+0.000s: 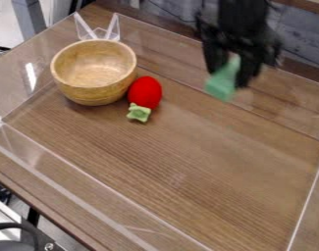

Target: Put the green stick in the brown bowl

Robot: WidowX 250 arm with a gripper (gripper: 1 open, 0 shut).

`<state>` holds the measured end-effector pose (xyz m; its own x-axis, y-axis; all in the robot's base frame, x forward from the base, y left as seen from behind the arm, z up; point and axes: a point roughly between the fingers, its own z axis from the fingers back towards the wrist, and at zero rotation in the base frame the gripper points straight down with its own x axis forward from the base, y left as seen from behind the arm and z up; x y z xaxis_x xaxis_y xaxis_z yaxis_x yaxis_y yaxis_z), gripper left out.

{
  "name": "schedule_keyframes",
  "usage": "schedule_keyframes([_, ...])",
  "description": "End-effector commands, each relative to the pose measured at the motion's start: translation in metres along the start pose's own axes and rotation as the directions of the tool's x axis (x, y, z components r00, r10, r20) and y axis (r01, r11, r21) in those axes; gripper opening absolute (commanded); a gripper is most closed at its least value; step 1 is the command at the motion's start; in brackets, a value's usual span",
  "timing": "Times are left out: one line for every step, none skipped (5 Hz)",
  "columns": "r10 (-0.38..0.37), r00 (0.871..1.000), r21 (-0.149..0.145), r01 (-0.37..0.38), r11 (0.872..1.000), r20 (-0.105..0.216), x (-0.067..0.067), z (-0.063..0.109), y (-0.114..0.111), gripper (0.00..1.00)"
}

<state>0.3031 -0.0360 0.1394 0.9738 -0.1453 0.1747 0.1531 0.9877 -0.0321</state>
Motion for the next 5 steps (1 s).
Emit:
schedule_keyframes([0.018,0.998,0.026,-0.02,0.999,0.054,0.006,0.019,0.034,0.0])
schedule_keyframes([0.005,0.999,0.039,-0.007,0.999,0.048,-0.004,0.025,0.071,1.0])
schedule_keyframes([-0.04,0.998,0.022,0.039,0.999,0.05,0.009,0.023,0.054,0.0])
schedule_keyframes([-0.033,0.999,0.008,0.033,0.999,0.033,-0.003,0.007,0.024,0.0])
schedule_keyframes([-0.009,1.0,0.011,0.009,1.0,0.014,-0.014,-0.011,0.002,0.0])
